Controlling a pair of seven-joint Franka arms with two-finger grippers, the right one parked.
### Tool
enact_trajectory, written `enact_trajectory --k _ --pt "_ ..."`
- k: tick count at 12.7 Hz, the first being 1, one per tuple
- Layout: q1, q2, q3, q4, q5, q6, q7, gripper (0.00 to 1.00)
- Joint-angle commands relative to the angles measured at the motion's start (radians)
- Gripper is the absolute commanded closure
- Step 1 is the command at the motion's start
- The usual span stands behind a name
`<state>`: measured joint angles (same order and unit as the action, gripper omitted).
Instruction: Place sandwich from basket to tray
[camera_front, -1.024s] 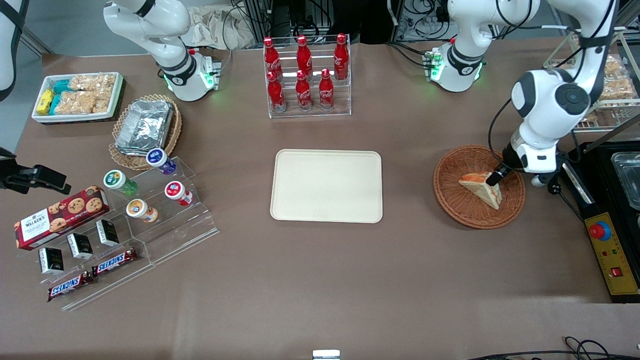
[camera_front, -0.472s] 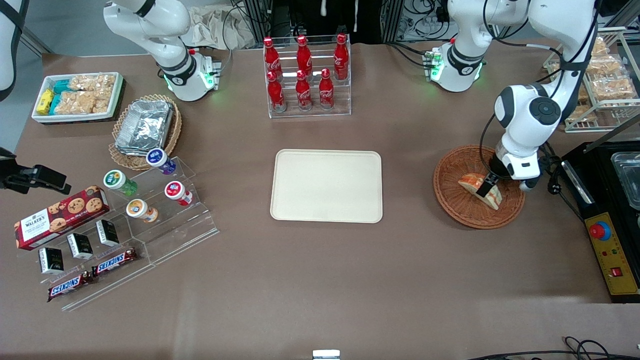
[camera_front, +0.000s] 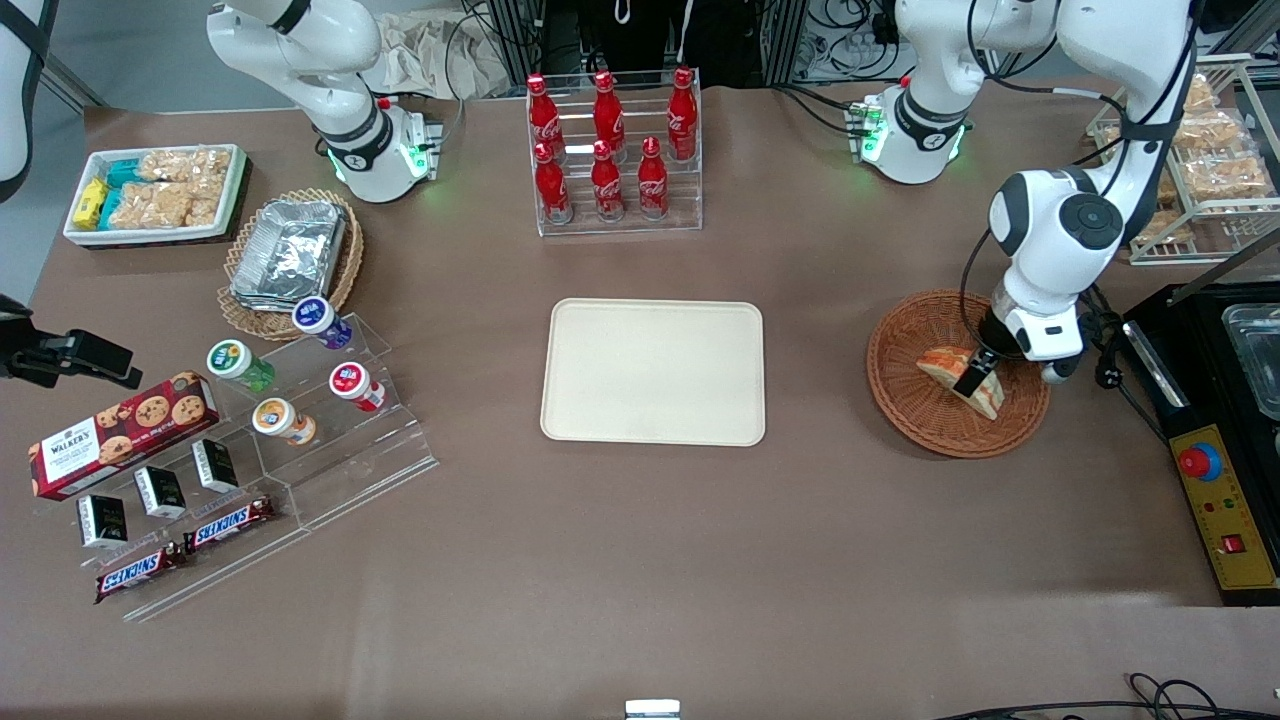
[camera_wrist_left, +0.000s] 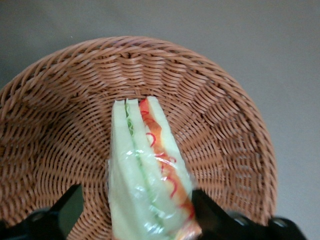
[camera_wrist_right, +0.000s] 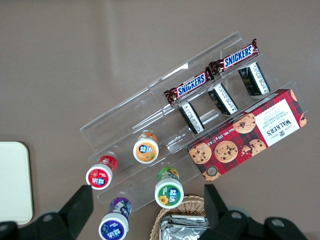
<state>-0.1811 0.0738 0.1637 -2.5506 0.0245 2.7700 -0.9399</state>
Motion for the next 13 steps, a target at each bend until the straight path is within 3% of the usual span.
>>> enact_trajectory --k 1,3,6,8,10,13 --pt "-0.004 -0.127 -0.007 0.082 0.020 -0.258 -0.028 0.00" --pt "-0.006 -0.181 -0.010 0.185 0.021 -0.450 -0.023 0.00" --pt "-0.008 -0.175 -0.036 0.503 0.022 -0.877 -0.016 0.00" --pt "-0.008 -0.175 -0.041 0.653 0.020 -1.050 -0.011 0.00" --pt "-0.008 -0.178 -0.044 0.670 0.020 -1.055 -0.011 0.00" --pt "-0.006 -0.181 -0.047 0.464 0.015 -0.774 -0.028 0.00"
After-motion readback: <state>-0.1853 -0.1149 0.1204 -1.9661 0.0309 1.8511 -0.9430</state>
